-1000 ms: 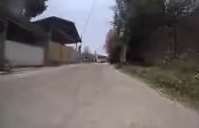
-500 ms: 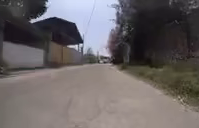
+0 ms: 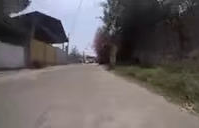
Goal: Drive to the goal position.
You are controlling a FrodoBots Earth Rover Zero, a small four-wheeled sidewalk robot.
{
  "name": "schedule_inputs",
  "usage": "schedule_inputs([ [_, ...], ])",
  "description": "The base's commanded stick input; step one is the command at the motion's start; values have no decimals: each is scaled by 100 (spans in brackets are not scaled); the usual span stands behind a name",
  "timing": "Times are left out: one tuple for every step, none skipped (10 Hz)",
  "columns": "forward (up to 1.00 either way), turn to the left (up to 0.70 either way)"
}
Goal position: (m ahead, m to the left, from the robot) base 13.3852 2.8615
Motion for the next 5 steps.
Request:
schedule_inputs([
  [100, -2],
  [100, -2],
  [100, -2],
  [100, -2],
  [100, -2],
])
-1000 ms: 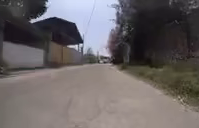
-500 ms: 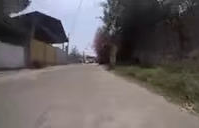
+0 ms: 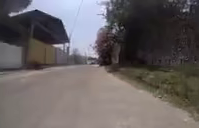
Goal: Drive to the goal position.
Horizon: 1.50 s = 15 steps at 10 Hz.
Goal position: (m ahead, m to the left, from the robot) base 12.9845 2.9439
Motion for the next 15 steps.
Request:
schedule_inputs([
  [100, -2],
  [100, -2],
  [100, -4],
  [100, -22],
  [100, -40],
  [100, -40],
  [100, -27],
  [100, -5],
  [100, 0],
  [100, 0],
  [100, 0],
  [100, 0],
  [100, -2],
  [100, -2],
  [100, -2],
])
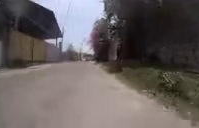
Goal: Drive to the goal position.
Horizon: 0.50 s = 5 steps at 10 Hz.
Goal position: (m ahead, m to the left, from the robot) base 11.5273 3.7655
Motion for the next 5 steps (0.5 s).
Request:
schedule_inputs([
  [100, -2],
  [100, -2],
  [100, -2],
  [100, -2],
  [100, -2],
])
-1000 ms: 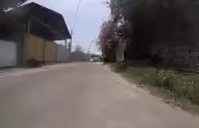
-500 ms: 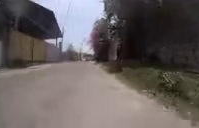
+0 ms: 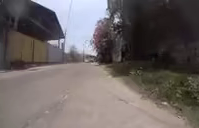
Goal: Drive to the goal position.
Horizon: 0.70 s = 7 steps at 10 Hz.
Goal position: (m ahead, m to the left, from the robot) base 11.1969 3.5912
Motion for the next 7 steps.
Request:
schedule_inputs([
  [100, -2],
  [100, -2],
  [100, -2],
  [100, -2],
  [100, -2],
  [100, -2],
  [100, -2],
])
